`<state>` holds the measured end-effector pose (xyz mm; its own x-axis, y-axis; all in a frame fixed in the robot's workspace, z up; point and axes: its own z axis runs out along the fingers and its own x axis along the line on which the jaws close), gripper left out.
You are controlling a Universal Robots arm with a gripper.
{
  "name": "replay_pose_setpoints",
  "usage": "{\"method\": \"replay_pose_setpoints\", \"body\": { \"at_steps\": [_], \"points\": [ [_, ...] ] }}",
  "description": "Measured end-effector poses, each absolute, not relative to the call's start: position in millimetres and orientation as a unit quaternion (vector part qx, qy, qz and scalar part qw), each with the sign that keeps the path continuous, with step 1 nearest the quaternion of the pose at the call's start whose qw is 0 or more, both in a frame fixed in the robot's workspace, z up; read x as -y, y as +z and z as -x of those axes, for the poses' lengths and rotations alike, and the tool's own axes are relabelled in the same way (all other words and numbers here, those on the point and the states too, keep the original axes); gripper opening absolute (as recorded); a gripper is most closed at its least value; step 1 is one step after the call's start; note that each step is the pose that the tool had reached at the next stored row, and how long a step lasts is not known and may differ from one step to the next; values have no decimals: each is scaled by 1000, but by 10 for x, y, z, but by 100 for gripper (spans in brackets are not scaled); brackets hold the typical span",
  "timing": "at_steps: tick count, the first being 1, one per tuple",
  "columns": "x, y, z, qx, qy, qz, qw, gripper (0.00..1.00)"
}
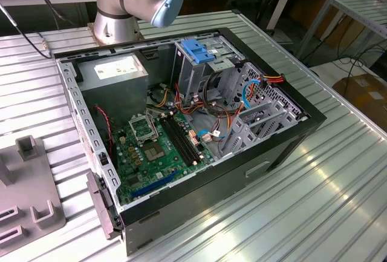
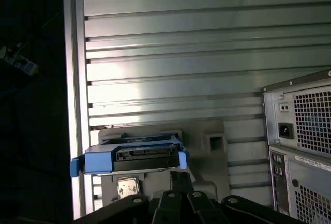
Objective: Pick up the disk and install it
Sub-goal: 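Reach for the disk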
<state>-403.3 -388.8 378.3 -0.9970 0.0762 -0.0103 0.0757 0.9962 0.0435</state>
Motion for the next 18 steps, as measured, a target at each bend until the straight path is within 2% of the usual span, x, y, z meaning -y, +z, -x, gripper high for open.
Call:
{"method": "replay_pose_setpoints", "body": {
  "at_steps": [18],
  "points": [
    [3831, 3747, 4608, -999, 22, -38, 6, 10]
  ]
}}
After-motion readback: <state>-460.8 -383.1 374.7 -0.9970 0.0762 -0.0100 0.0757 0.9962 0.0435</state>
